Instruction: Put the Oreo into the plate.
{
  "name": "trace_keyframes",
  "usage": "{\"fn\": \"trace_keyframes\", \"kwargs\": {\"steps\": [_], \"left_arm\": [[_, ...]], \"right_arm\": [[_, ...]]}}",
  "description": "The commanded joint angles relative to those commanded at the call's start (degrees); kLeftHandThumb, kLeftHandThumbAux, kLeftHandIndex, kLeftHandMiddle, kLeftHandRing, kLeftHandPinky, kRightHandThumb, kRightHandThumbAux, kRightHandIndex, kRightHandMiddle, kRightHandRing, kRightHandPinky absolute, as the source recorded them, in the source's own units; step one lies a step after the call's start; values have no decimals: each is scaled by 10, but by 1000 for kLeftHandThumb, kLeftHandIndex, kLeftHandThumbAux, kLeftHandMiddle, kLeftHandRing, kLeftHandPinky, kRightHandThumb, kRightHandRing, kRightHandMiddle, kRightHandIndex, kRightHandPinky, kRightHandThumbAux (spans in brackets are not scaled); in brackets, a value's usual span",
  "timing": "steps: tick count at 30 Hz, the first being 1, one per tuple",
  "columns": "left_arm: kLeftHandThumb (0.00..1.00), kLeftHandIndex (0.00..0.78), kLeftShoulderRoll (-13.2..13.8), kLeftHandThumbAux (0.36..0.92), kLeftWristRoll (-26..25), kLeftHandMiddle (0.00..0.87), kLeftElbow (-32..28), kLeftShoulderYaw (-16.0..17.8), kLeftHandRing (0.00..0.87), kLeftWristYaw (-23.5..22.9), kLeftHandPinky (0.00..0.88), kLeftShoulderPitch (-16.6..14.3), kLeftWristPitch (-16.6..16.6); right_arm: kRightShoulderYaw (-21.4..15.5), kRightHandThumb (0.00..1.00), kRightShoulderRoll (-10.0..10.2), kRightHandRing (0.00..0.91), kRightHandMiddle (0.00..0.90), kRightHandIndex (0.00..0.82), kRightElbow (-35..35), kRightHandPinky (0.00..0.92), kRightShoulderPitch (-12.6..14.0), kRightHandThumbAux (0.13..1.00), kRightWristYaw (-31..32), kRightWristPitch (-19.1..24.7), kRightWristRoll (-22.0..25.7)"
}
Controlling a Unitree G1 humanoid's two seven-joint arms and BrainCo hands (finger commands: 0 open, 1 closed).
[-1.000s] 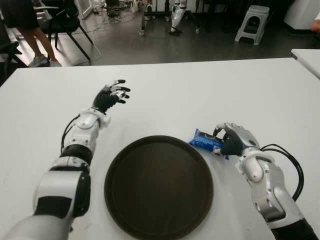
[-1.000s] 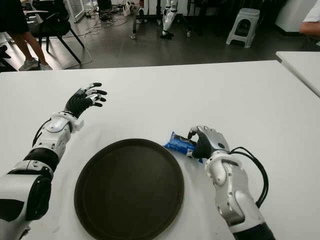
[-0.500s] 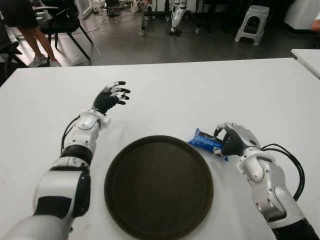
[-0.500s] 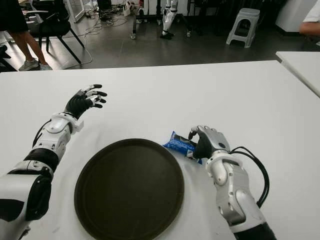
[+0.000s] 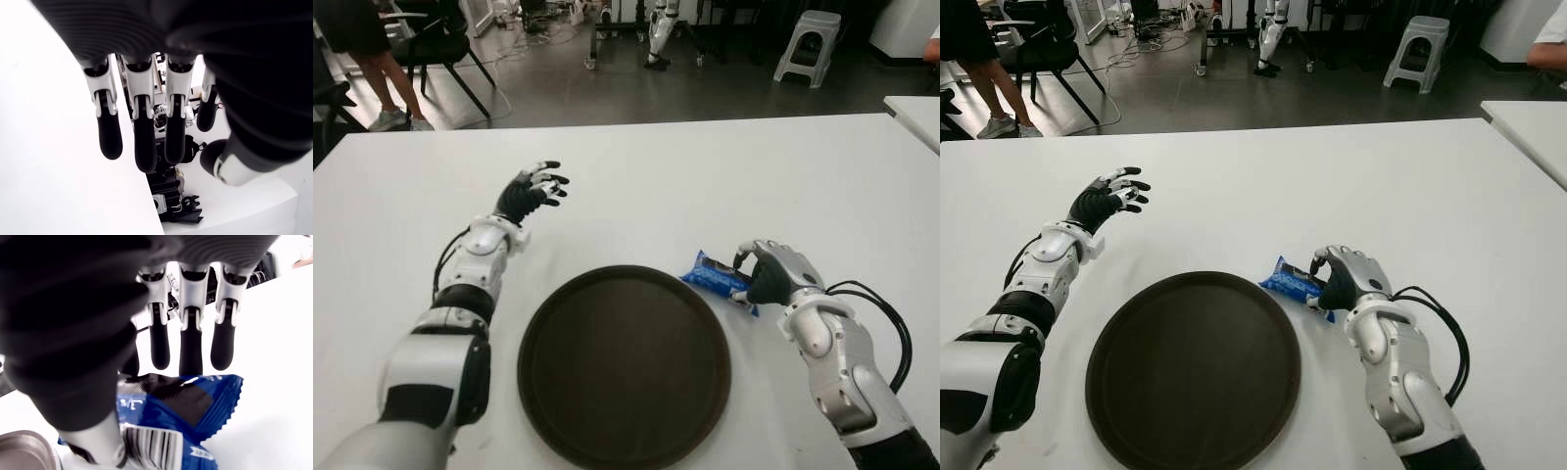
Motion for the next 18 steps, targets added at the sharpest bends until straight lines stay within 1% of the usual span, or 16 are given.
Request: {"fn": "trace_keyframes", "kwargs": {"steps": [4,9,14,18], "left_arm": [[93,193,1,642,1,331,1,-1,344,1,355,-1,3],[94,201,2,646,4,334,3,-3,344,4,351,-2,5],[81,208,3,648,5,340,4,-4,353,6,365,-2,3],[72,208,3,645,5,348,3,-5,368,4,379,-2,1]], "right_arm": [[-1,133,0,759,740,581,1,752,0,898,-2,-4,2],[-2,136,1,760,739,563,5,750,0,901,-6,-9,2],[1,132,-4,757,736,552,7,747,-1,904,-5,-13,-1],[3,145,-10,751,734,571,9,739,-2,903,0,-17,-2]]}}
